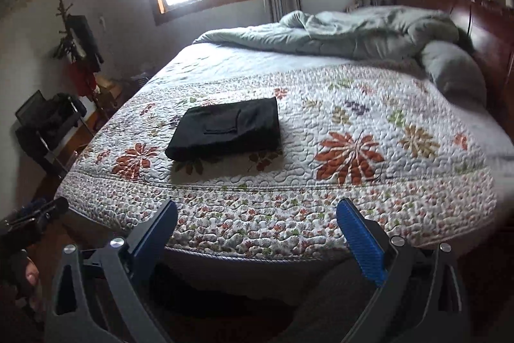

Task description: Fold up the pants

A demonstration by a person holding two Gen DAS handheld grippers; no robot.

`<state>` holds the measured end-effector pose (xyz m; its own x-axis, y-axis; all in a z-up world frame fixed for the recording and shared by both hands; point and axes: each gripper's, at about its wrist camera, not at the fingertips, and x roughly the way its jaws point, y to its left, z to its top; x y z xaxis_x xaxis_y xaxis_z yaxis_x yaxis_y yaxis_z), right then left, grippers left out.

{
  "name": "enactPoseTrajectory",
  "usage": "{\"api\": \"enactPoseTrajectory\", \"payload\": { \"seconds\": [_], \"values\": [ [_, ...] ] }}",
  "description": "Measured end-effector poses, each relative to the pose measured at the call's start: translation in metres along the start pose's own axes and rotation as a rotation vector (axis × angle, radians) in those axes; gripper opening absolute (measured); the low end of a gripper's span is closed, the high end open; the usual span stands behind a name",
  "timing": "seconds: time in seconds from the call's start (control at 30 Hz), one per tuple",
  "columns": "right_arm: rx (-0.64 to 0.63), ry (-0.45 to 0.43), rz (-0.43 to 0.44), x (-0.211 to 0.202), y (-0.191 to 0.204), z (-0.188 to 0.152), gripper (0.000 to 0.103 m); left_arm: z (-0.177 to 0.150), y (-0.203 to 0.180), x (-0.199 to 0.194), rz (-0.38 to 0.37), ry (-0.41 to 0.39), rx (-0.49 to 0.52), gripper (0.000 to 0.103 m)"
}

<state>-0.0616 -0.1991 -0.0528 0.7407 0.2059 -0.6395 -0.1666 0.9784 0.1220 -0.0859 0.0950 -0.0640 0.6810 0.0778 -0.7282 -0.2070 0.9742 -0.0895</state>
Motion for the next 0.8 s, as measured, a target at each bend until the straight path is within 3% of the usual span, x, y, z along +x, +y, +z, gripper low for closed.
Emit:
{"api": "enactPoseTrajectory", "payload": {
  "seconds": [0.13,0.4,0.5,0.8],
  "values": [
    [-0.036,-0.041,-0.014,-0.041,0.023,-0.004,0.099,-0.008,-0.007,-0.044,0.049,-0.076,0.03,0.1],
    [-0.043,-0.122,0.0,-0.102,0.047,-0.022,0.099,-0.034,-0.021,-0.105,-0.022,-0.121,0.059,0.1],
    [-0.05,-0.143,0.0,-0.108,0.05,-0.028,0.099,-0.044,-0.023,-0.114,-0.061,-0.128,0.06,0.1],
    [-0.057,-0.141,0.01,-0.107,0.053,-0.026,0.099,-0.053,-0.019,-0.123,-0.067,-0.148,0.044,0.1]
  ]
}}
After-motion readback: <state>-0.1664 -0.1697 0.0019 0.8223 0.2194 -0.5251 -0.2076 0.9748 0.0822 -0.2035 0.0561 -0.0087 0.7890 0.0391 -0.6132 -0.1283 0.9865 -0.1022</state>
